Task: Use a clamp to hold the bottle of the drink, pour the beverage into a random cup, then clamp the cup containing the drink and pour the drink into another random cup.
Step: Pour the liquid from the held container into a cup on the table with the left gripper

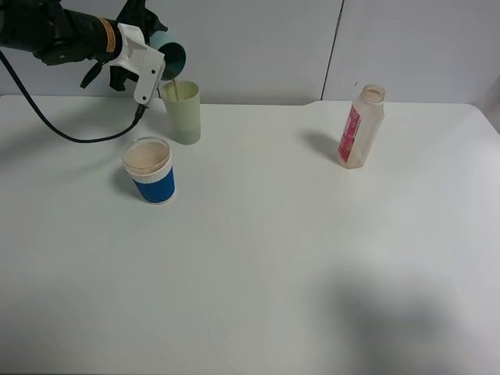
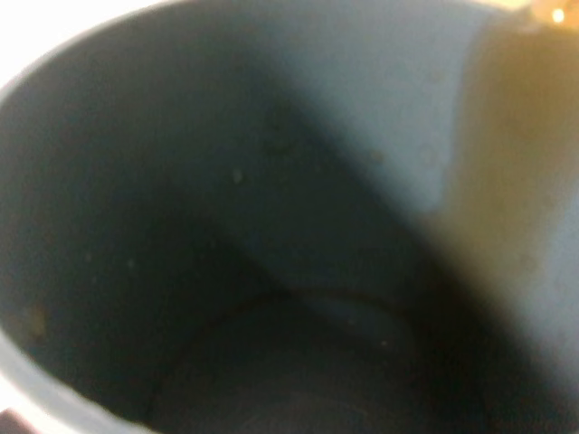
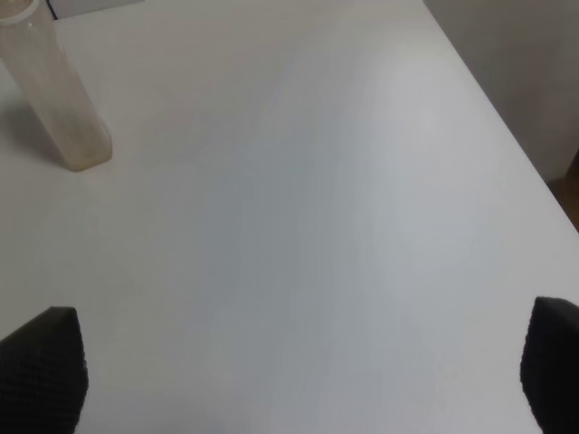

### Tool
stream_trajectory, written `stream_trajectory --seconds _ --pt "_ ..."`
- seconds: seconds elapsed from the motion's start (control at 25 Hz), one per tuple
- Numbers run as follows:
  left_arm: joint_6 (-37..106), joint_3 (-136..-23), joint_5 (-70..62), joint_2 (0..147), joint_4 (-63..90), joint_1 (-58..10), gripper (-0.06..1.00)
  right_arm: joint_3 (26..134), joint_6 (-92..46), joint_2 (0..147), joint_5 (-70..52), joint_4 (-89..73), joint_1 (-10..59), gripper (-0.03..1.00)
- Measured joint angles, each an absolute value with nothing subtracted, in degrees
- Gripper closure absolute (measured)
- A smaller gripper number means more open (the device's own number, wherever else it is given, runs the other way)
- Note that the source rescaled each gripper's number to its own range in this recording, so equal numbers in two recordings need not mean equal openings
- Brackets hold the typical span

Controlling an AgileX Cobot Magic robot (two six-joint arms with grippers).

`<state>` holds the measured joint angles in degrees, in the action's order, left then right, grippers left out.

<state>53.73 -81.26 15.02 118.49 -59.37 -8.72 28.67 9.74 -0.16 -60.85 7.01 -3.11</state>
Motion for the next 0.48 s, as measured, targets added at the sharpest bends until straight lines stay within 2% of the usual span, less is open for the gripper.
stream_trajectory --seconds 0.48 --pt "58.63 -81.26 15.61 118.49 -59.37 -8.72 0.93 28.67 9.74 -0.16 -60.85 7.01 -3.11 0.00"
